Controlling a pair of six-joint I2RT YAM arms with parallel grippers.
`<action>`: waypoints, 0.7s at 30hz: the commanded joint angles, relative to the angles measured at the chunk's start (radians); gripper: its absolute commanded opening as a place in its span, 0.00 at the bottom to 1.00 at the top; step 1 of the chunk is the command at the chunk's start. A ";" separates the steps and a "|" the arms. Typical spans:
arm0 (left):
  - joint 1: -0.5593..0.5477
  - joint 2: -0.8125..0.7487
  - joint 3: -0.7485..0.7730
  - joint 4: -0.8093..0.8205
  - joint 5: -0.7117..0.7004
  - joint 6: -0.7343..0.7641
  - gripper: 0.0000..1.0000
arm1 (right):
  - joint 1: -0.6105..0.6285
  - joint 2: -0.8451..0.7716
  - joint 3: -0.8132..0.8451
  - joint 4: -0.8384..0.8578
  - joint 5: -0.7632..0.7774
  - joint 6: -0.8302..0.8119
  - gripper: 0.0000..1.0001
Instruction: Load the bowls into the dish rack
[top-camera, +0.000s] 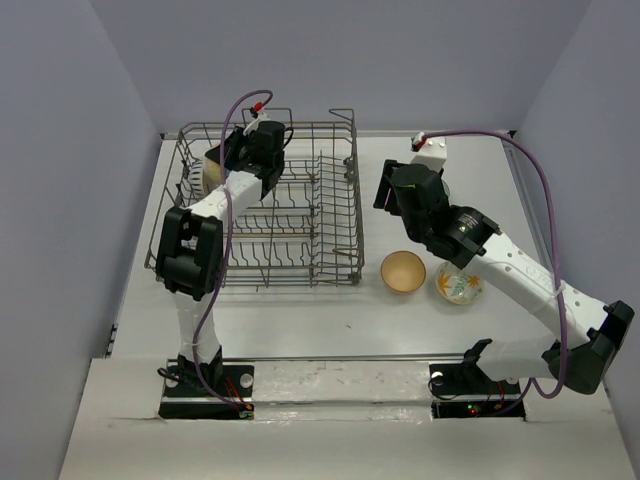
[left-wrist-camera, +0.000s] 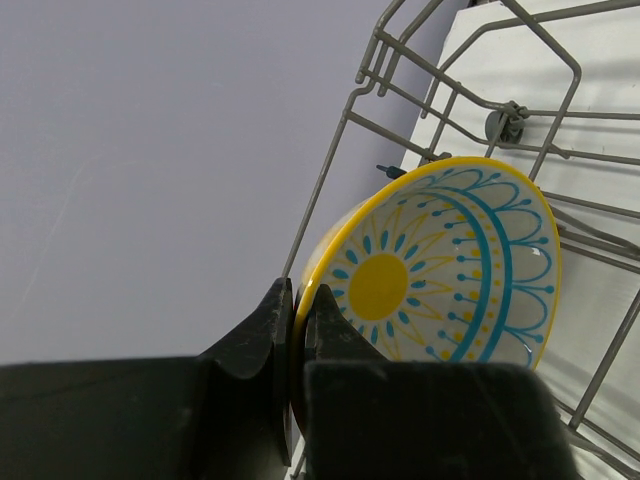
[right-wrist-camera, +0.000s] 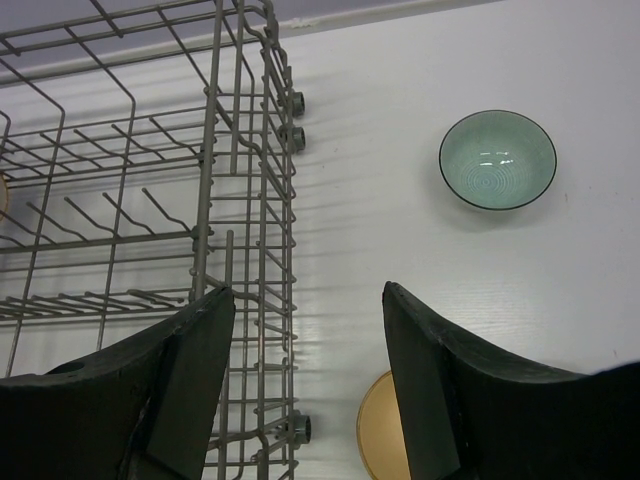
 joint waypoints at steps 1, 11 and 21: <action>-0.013 -0.008 -0.007 0.092 -0.053 0.034 0.00 | -0.002 -0.031 -0.001 0.052 0.033 0.011 0.67; -0.042 0.037 -0.017 0.117 -0.056 0.066 0.00 | -0.002 -0.037 -0.012 0.053 0.039 0.014 0.67; -0.055 0.084 -0.009 0.131 -0.088 0.095 0.00 | -0.002 -0.042 -0.020 0.055 0.039 0.015 0.67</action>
